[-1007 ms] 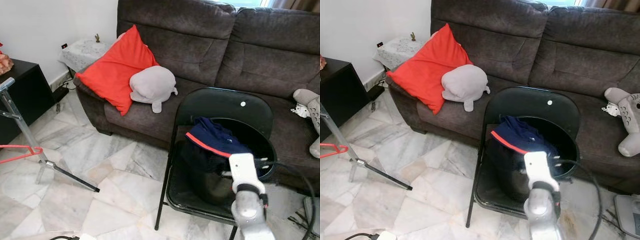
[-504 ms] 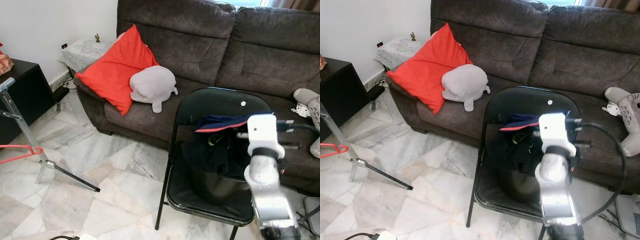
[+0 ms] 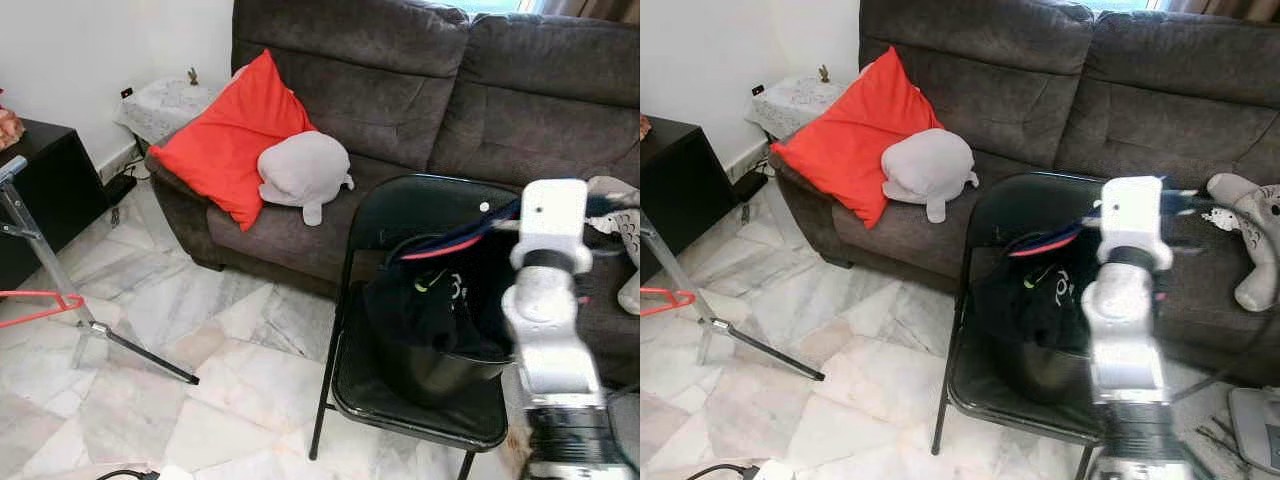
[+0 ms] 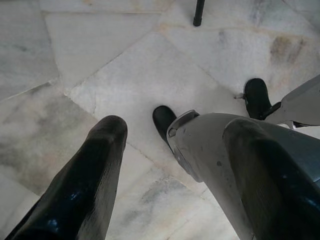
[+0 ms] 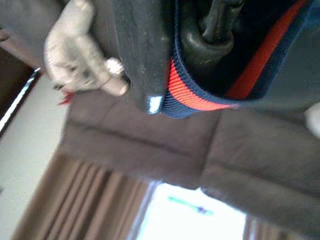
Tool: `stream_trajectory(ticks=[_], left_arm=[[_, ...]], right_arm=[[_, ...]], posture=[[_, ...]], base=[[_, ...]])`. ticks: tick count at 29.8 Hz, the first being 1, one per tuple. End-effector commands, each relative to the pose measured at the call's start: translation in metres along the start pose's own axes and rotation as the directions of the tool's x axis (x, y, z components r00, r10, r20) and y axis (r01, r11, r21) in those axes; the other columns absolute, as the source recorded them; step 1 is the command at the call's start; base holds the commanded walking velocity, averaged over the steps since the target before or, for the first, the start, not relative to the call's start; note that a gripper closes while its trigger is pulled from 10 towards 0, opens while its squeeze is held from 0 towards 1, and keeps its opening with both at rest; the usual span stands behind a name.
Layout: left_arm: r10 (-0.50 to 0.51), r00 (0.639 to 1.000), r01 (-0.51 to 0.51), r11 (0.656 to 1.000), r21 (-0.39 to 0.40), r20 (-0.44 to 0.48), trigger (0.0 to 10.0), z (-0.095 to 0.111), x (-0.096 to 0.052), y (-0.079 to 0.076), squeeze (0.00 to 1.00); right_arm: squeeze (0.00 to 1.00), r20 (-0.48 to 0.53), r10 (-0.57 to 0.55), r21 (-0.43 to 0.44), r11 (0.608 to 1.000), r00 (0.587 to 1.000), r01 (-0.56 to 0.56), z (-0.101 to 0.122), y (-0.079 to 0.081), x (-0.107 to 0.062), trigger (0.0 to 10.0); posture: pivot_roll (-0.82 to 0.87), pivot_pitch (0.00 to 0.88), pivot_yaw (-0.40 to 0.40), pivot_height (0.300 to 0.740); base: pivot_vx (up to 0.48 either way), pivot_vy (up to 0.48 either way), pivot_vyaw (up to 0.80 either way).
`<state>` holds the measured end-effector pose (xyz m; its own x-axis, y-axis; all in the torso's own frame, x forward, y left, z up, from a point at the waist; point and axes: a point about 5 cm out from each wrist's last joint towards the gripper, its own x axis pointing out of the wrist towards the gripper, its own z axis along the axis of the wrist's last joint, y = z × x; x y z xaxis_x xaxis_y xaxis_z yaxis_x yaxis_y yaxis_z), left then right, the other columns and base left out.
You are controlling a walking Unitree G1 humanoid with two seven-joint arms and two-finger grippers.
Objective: Hang hanger
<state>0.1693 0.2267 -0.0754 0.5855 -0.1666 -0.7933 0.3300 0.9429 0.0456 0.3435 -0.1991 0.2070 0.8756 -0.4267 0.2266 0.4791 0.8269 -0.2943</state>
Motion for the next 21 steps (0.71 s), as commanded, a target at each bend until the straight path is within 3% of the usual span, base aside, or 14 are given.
stream_trajectory(ticks=[1,3,11,15,16,17,19,21], left_arm=[[-0.007,0.999,0.008,1.0,0.015,-0.038,10.0,-0.008,-0.002,0.0,0.0],[-0.007,0.999,0.008,1.0,0.015,-0.038,10.0,-0.008,-0.002,0.0,0.0],[-0.009,0.999,0.009,1.0,0.017,-0.039,10.0,-0.008,-0.002,0.0,0.0],[-0.008,0.999,0.008,1.0,0.017,-0.04,10.0,-0.007,-0.002,0.001,0.0],[-0.008,0.999,0.008,1.0,0.019,-0.04,10.0,-0.007,-0.003,0.002,0.0],[-0.008,0.999,0.008,1.0,0.019,-0.041,10.0,-0.007,-0.003,0.002,0.0],[-0.009,0.999,0.009,1.0,0.022,-0.042,10.0,-0.007,-0.003,0.002,0.0],[-0.009,0.999,0.01,1.0,0.023,-0.042,10.0,-0.007,-0.003,0.002,0.0]], right_arm=[[0.0,-0.02,-0.004,-0.004,1.0,1.0,0.004,-0.005,-0.002,-0.001,10.0],[0.0,-0.013,-0.006,-0.002,1.0,1.0,0.006,-0.004,-0.002,-0.002,10.0],[0.0,0.03,-0.031,-0.018,0.999,0.999,0.032,0.001,-0.009,0.004,10.0],[0.0,0.101,-0.03,-0.112,0.993,0.994,0.042,0.009,-0.007,0.006,10.0],[0.0,0.198,0.037,-0.18,0.984,0.979,-0.001,0.024,0.005,0.006,10.0],[0.0,0.229,0.07,-0.191,0.981,0.971,-0.026,0.03,0.011,0.005,10.0],[0.0,0.293,0.177,-0.155,0.979,0.94,-0.135,0.044,0.028,0.0,10.0],[0.0,0.377,0.289,-0.159,0.956,0.88,-0.246,0.062,0.047,-0.009,10.0]], posture=[[-0.01,0.096,-0.016,0.74],[-0.01,0.099,-0.015,0.74],[-0.01,0.102,-0.014,0.74],[-0.01,0.105,-0.01,0.74],[-0.01,0.107,-0.007,0.74],[-0.01,0.108,-0.006,0.74],[-0.02,0.108,-0.006,0.74],[-0.01,0.111,-0.004,0.74]], base=[[0.0,0.0,0.0],[0.0,0.0,0.0],[0.0,0.0,0.8],[0.0,0.0,0.8],[0.0,0.0,0.8],[0.0,0.0,0.8],[0.0,0.0,0.8],[0.0,0.0,0.8]])
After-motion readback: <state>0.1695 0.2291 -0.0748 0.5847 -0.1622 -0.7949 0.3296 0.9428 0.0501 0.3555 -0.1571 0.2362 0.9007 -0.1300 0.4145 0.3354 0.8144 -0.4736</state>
